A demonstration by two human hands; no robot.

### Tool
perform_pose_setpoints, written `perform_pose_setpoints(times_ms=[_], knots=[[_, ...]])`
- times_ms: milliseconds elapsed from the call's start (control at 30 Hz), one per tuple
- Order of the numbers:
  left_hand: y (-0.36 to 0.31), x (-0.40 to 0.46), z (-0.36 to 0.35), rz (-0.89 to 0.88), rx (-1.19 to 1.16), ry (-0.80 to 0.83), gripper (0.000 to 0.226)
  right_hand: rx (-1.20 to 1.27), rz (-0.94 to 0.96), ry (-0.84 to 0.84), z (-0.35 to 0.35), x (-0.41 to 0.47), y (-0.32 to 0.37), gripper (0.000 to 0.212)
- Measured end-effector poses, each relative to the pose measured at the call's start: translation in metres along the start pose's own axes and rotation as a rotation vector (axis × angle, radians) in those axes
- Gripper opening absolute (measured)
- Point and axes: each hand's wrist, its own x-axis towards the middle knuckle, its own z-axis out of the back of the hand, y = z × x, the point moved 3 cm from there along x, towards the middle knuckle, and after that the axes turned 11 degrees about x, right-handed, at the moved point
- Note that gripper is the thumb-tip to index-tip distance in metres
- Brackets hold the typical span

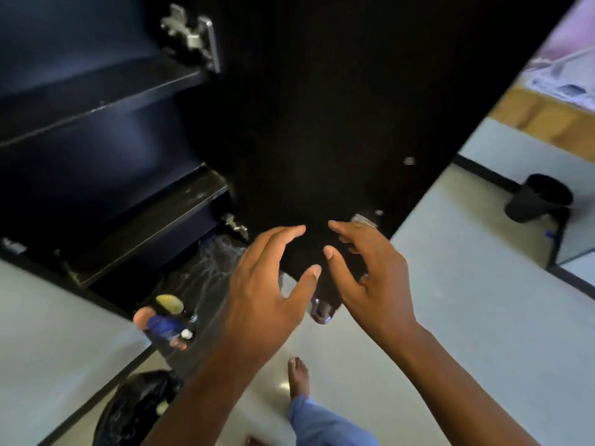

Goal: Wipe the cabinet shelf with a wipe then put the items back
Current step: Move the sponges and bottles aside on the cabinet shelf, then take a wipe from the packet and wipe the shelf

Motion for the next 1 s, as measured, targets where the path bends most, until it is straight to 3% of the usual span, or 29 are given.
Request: perform_pose_setpoints(times_ms=[200,400,667,833,1000], knots=[[-0.098,0.011,-0.009,-0.386,-0.079,-0.124,0.032,0.100,0.075,-0.311,0.081,-0.008,0.019,0.026],[-0.140,0.025,-0.064,-0.458,-0.099,0.006,0.036,0.186,-0.082,-0.359,0.123,0.009,-0.031,0.023],[-0.123,0.057,-0.195,-0.324,0.193,0.277,0.073,0.048,-0.457,-0.070,0.126,0.057,-0.205,0.026],[-0.093,0.102,-0.282,-0.060,0.450,0.444,0.081,-0.117,-0.500,0.222,0.078,0.105,-0.329,0.033],[-0.045,0.138,-0.361,0.161,0.549,0.517,0.083,-0.150,-0.490,0.443,0.014,0.145,-0.429,0.038]])
